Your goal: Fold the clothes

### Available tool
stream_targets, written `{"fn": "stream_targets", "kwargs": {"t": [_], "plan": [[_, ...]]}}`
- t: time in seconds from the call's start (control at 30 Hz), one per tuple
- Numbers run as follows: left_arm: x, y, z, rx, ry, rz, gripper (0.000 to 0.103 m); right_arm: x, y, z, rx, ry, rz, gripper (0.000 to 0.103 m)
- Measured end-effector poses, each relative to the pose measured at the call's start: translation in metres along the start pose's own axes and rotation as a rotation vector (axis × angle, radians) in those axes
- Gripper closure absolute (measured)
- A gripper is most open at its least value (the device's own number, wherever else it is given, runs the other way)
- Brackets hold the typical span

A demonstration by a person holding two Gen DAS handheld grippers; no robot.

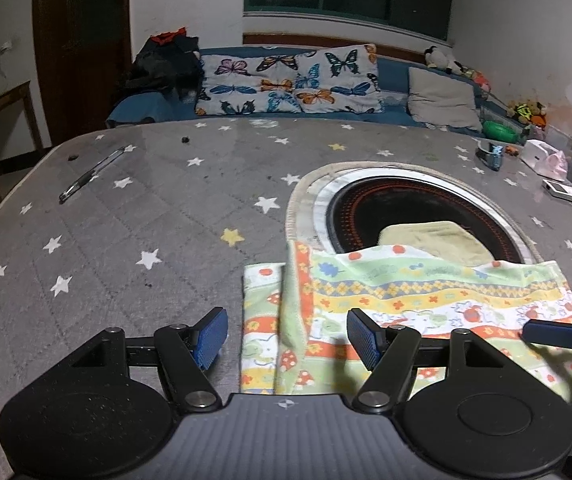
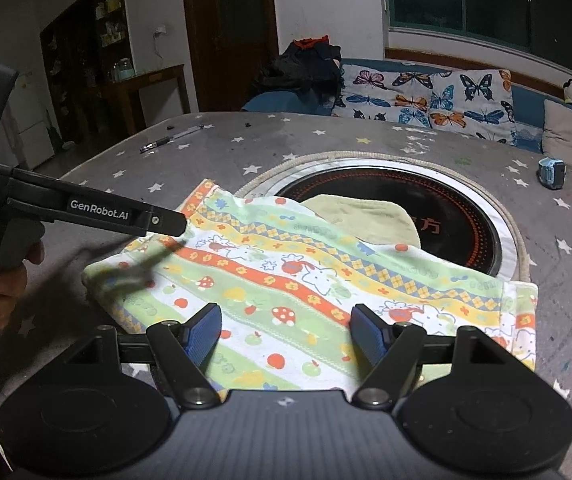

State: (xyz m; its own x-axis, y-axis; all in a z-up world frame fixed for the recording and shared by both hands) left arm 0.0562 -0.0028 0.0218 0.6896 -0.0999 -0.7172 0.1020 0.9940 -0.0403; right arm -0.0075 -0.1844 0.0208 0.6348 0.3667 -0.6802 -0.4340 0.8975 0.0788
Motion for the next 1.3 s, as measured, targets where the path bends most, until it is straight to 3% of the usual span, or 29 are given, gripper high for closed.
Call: {"fn": "stream_targets", "kwargs": {"t": [0.47, 0.77, 1.3], "plan": [[0.007, 0.005, -0.005, -0.015, 0.036, 0.000, 0.028, -0.004, 0.007, 0.005, -0.035, -0.015, -0.002, 0.029], [0.012, 0.022, -0.006, -0.062, 0.061, 0.009, 0.028, 0.002, 0.054, 0.008, -0.218, -0.027, 0.053, 0.029], [0.010, 0.041, -0.006, -0.125, 0.074, -0.002, 0.028, 0.021, 0.103, 0.005, -0.375, -0.003, 0.098, 0.036]]}}
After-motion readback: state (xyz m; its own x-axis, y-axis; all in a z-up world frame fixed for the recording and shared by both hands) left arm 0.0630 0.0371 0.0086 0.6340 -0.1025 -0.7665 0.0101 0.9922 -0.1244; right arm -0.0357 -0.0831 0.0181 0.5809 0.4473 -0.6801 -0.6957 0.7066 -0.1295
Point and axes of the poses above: each gripper's, at about its wrist camera, not at the fingertips, and x roughly the way its jaws point, y to its left, z to its top, the point moved 8 cm from there along x, roughly the way its jaws point, and after that the axes turned 4 degrees about y, right-handed, at the moved point
